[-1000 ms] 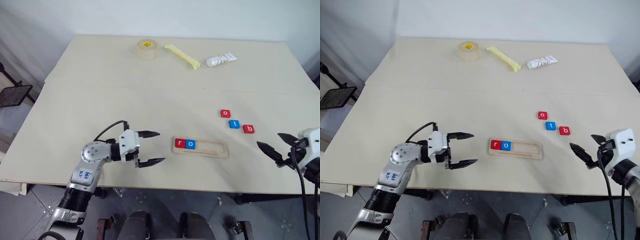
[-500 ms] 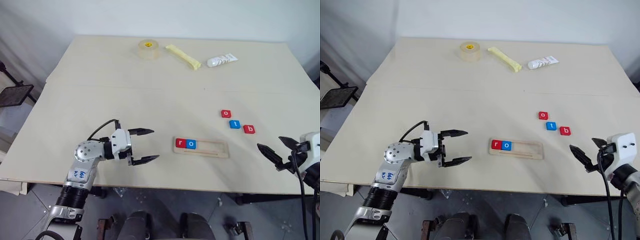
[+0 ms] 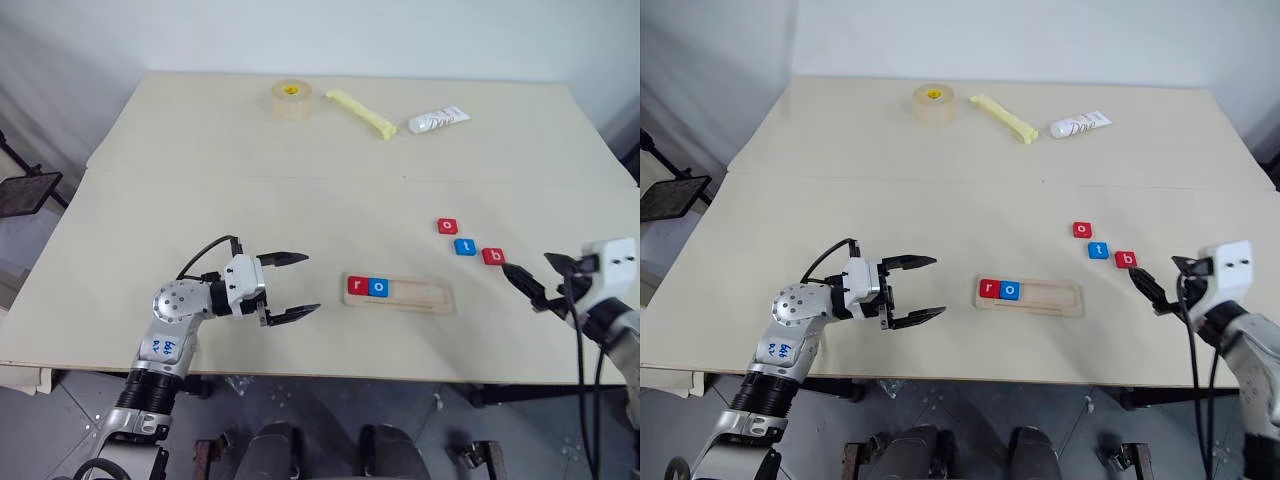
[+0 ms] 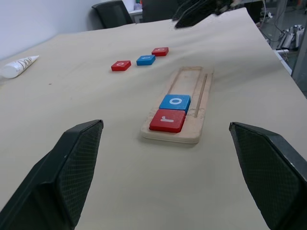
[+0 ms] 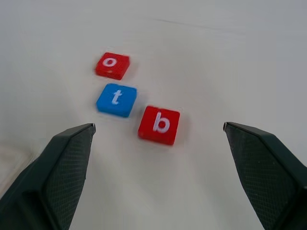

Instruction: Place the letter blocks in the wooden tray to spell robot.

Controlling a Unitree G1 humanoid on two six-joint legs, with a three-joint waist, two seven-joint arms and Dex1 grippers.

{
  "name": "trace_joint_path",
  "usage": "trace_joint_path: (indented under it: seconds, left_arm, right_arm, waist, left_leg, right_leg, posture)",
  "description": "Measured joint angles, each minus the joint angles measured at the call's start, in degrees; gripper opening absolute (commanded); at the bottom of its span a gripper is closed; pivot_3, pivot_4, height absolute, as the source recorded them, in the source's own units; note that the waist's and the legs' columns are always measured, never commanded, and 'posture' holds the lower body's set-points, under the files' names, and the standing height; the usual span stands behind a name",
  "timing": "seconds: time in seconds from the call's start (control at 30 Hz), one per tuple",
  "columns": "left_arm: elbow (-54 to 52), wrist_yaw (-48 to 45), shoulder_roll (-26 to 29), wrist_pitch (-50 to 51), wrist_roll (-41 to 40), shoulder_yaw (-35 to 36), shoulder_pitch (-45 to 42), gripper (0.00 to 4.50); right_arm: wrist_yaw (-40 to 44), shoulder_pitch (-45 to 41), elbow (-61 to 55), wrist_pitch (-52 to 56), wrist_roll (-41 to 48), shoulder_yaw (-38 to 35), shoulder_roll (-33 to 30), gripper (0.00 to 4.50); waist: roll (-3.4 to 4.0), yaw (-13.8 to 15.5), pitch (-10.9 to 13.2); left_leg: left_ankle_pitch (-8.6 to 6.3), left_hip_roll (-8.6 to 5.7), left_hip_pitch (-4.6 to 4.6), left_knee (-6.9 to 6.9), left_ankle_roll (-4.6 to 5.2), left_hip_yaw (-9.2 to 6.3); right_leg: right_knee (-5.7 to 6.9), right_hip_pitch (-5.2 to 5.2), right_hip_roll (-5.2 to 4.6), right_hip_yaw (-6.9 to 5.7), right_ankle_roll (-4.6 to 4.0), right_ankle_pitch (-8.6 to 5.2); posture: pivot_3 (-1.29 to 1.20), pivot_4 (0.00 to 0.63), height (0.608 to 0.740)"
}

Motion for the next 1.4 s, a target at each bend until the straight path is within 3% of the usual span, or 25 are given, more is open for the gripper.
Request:
trace_joint_path:
  seconds: [0.2, 0.53, 0.83, 1.07, 1.4]
  left_arm:
    - [-1.8, 0.6, 0.3, 0.5, 0.0, -0.1, 0.9, 4.47]
    - [-4.3, 1.9, 1.4, 1.3, 0.0, 0.1, 2.4, 4.47]
    - [-4.2, 2.4, 1.5, 1.6, 0.0, 0.1, 2.4, 4.50]
    - [-3.3, 1.6, 1.6, 1.6, -0.1, 0.3, 1.8, 4.50]
    - [1.3, -2.3, 1.5, 0.5, -0.8, 0.5, 0.1, 4.50]
  right_arm:
    - [-2.3, -9.4, 11.6, -1.7, -4.3, 5.2, 2.4, 4.50]
    - [-3.4, -11.0, 15.4, -3.8, -7.0, 7.1, 4.6, 4.50]
    - [-6.9, -10.5, 14.5, -4.4, -7.7, 6.6, 6.3, 1.49]
    - [-9.7, -7.7, 10.4, -4.9, -7.6, 5.9, 8.0, 1.47]
    - [-19.5, 8.6, -17.5, 3.1, -5.5, 3.4, 16.3, 1.47]
  waist:
    - [0.00, 0.1, 0.0]
    - [0.00, 0.1, 0.0]
    - [0.00, 0.0, 0.0]
    - [-0.01, 0.1, 0.0]
    - [0.01, 0.2, 0.0]
  left_leg:
    - [0.00, -0.05, -0.03, 0.01, 0.01, -0.04]
    - [0.00, -0.05, -0.02, 0.00, 0.01, -0.06]
    - [0.00, -0.04, -0.02, 0.00, 0.01, -0.06]
    - [0.00, -0.04, -0.03, -0.01, 0.01, -0.07]
    - [0.01, -0.04, -0.03, -0.08, -0.02, -0.03]
  right_leg:
    - [0.04, -0.02, -0.06, -0.04, 0.00, 0.00]
    - [0.07, -0.01, -0.07, -0.07, 0.00, 0.00]
    - [0.07, -0.01, -0.06, -0.06, 0.00, 0.00]
    - [0.06, -0.01, -0.06, -0.06, 0.00, 0.00]
    - [0.09, -0.10, -0.04, 0.00, 0.00, 0.00]
  posture:
    - [0.00, 0.150, 0.740]
    - [0.00, 0.150, 0.740]
    - [0.00, 0.150, 0.740]
    - [0.00, 0.150, 0.740]
    - [0.00, 0.150, 0.740]
